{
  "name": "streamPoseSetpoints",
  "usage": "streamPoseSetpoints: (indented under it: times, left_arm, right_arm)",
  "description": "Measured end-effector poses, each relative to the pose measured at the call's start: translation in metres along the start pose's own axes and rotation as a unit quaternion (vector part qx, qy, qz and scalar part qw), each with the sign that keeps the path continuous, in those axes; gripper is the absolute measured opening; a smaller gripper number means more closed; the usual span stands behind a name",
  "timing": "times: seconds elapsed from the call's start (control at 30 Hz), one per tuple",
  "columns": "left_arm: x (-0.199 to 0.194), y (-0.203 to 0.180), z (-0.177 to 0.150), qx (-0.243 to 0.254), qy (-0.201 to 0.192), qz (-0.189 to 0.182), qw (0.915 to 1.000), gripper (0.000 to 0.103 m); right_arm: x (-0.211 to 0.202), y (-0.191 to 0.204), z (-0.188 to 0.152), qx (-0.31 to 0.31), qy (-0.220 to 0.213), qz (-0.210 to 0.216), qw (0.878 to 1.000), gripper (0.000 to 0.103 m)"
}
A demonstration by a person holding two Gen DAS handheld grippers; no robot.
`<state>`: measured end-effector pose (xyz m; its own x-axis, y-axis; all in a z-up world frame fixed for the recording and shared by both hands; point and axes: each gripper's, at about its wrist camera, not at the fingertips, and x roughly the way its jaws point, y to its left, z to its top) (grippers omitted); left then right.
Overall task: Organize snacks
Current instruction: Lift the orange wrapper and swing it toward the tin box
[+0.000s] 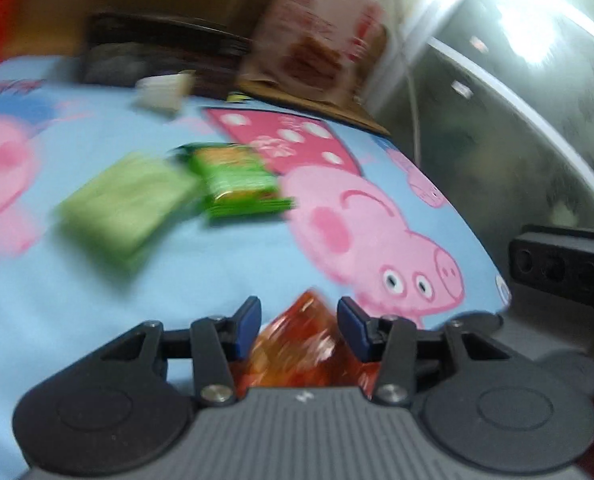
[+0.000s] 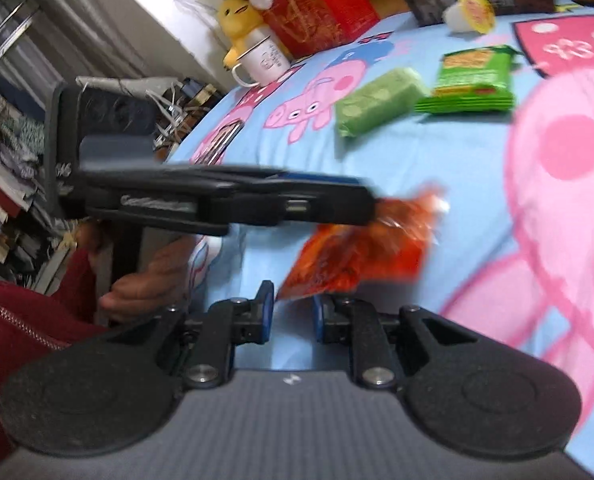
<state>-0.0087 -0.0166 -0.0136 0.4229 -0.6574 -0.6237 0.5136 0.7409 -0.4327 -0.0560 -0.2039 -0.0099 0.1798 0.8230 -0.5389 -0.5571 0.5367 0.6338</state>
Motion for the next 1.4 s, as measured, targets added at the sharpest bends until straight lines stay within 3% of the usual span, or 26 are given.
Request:
streamPoseSetpoints:
  times: [0.07,0.17,0.3,0.47,0.63,0.73,0.77,0.9,1.1,1.4]
  left_arm:
    - [0.013,-0.009,0.013,0.016,0.002,0.022,0.9996,0.041]
    - [0.001,-0.005,0.022,-0.003,-0.018,0.002,0.9998,0.043]
    - [-0.027,0.013,0.004,-0.019,-0.025,0.013,0.9994,0.045]
    - [-0.048,0.038,-0.034,-0.104,0.013,-0.033,0.9939,0.046]
    - [-0.041,0.038,-0.047,-0.158,0.015,-0.082,0.9840,0.045]
    - [-0.034,0.034,-0.043,-0.157,0.009,-0.075,0.9846,0.037]
    - [-0.033,0.036,-0.043,-0.163,0.008,-0.072,0.9840,0.026]
    - [-0.029,0.053,-0.043,-0.201,0.017,-0.083,0.9760,0.014]
    - [-0.038,0.037,-0.031,-0.144,0.011,-0.066,0.9873,0.011]
    - [-0.043,0.029,0.044,-0.056,-0.023,-0.018,0.9980,0.012]
  right_arm:
    - [-0.007,-0.001,-0.002,0.003,-0.010,-0.013,1.000,0.024]
    - [-0.024,-0.003,-0.008,0.003,-0.025,-0.039,0.999,0.028]
    - [-0.055,-0.019,-0.025,0.032,-0.051,-0.055,0.997,0.030]
    - [-0.074,-0.041,-0.024,0.075,-0.093,-0.066,0.991,0.036]
    - [-0.053,-0.058,0.002,0.088,-0.073,-0.024,0.993,0.035]
    - [-0.036,-0.058,0.013,0.083,-0.064,0.002,0.995,0.035]
    - [-0.029,-0.057,0.015,0.083,-0.060,0.009,0.995,0.031]
    - [-0.026,-0.054,0.010,0.087,-0.071,0.016,0.994,0.019]
    - [-0.031,-0.044,0.009,0.075,-0.084,0.006,0.994,0.016]
    - [-0.045,-0.041,0.059,0.041,-0.145,-0.012,0.989,0.015]
